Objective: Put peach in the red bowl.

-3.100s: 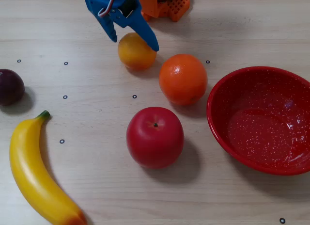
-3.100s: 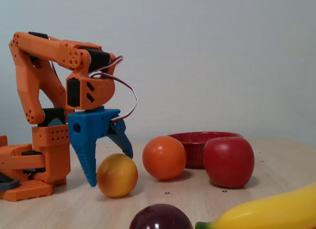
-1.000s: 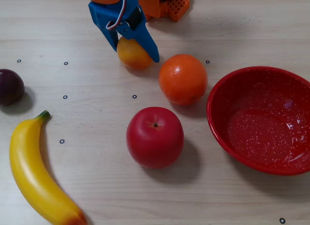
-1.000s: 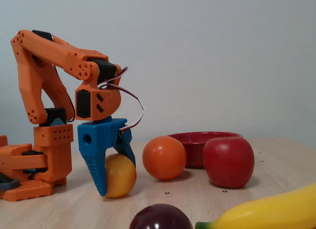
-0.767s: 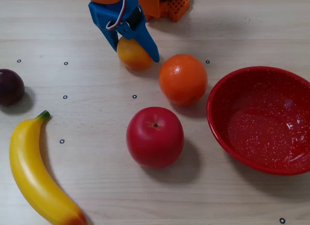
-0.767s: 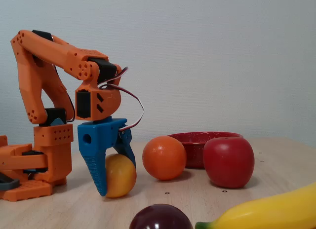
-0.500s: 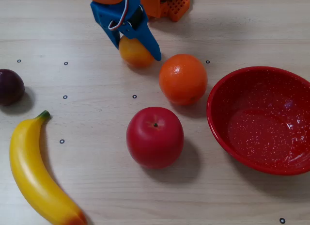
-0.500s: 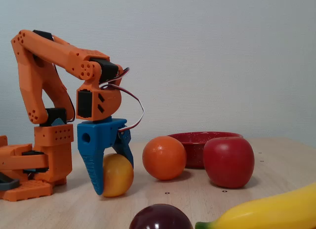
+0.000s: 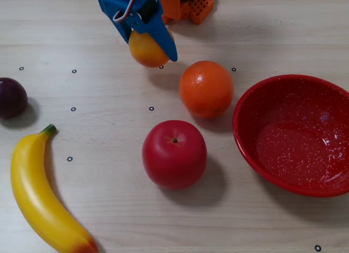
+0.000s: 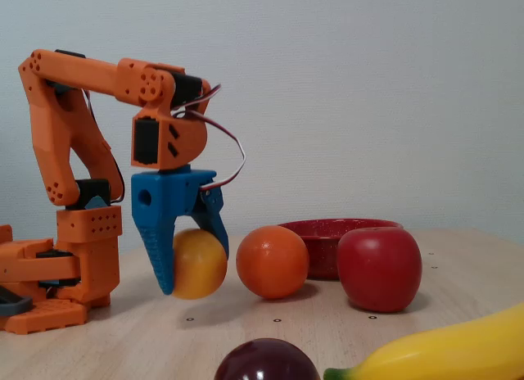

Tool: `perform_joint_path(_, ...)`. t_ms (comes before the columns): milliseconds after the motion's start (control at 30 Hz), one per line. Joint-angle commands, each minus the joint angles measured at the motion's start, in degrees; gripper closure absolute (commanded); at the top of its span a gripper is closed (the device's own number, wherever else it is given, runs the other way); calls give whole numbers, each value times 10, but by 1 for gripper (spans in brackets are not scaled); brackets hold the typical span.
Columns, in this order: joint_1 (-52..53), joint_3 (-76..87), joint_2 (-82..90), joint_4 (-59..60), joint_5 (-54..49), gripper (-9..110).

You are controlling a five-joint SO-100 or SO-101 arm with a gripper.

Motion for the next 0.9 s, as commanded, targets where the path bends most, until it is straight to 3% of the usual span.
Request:
perform_joint_path(0,-7,-78,37,40,20,102)
perform_joint_path(467,-25,-168,44,109,78,102)
perform_joint_path(867,-113,-288,30,110,229,102)
